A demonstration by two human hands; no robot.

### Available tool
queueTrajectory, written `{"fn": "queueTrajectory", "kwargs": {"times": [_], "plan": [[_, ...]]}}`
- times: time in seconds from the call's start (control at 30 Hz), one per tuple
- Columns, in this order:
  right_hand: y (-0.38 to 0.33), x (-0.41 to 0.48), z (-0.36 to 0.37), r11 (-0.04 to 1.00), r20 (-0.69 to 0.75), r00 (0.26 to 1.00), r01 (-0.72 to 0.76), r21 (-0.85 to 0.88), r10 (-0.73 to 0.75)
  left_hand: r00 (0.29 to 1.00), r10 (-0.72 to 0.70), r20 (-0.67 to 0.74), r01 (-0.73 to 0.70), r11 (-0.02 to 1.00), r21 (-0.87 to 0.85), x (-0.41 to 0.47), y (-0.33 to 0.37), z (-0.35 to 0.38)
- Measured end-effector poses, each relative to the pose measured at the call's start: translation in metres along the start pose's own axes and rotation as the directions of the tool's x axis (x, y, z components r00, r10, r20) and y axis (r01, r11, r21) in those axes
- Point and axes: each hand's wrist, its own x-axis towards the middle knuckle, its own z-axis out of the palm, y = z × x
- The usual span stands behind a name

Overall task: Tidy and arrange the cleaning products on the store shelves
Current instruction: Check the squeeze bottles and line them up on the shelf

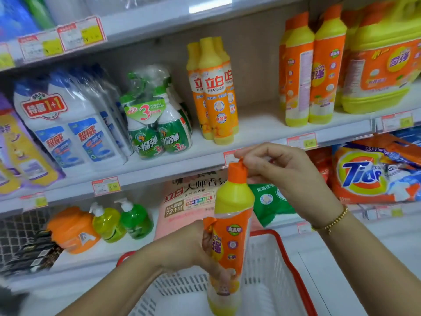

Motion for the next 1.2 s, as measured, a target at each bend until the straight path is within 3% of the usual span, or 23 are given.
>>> {"fn": "queueTrajectory", "kwargs": {"times": [0.13,0.27,0.33,0.43,0.5,0.6,0.73,0.83,0.97,1.07,1.13,1.2], "plan": [[0.038,-0.002,-0.018,0.968,-0.015,0.968,-0.25,-0.007,0.25,0.999,-0.04,-0.007,0.04,0.999,-0.016,0.021,-0.032,0.023],[0.08,-0.011,-0.052,0.931,-0.21,0.937,-0.319,-0.18,0.28,0.997,-0.078,0.005,0.078,0.993,-0.083,0.042,-0.066,0.047],[0.114,-0.023,-0.071,0.841,-0.267,0.917,-0.383,-0.382,0.297,0.992,-0.095,-0.088,0.084,0.989,-0.12,0.054,-0.088,0.059],[0.157,-0.046,-0.085,0.653,-0.214,0.87,-0.479,-0.587,0.445,0.981,-0.133,-0.141,0.114,0.984,-0.14,0.078,-0.122,0.077],[0.169,-0.056,-0.082,0.59,-0.131,0.859,-0.443,-0.675,0.496,0.97,-0.168,-0.178,0.144,0.98,-0.136,0.092,-0.14,0.089],[0.178,-0.061,-0.08,0.541,-0.088,0.888,-0.35,-0.765,0.451,0.944,-0.199,-0.263,0.165,0.975,-0.146,0.11,-0.165,0.106],[0.181,-0.061,-0.079,0.52,-0.079,0.904,-0.311,-0.795,0.42,0.913,-0.245,-0.327,0.126,0.93,-0.345,0.121,-0.182,0.125],[0.18,-0.061,-0.078,0.527,-0.076,0.905,-0.31,-0.791,0.419,0.896,-0.324,-0.304,0.102,0.815,-0.57,0.125,-0.184,0.129],[0.178,-0.059,-0.078,0.518,-0.08,0.9,-0.317,-0.794,0.429,0.923,-0.273,-0.271,0.084,0.83,-0.552,0.122,-0.188,0.134],[0.174,-0.058,-0.075,0.5,-0.085,0.892,-0.324,-0.803,0.443,0.905,-0.339,-0.256,0.046,0.676,-0.735,0.12,-0.183,0.133],[0.169,-0.057,-0.072,0.478,-0.079,0.887,-0.318,-0.819,0.454,0.916,-0.284,-0.284,0.053,0.786,-0.616,0.118,-0.181,0.125],[0.165,-0.054,-0.069,0.442,-0.069,0.881,-0.301,-0.845,0.468,0.937,-0.18,-0.298,0.081,0.945,-0.318,0.114,-0.174,0.117]]}}
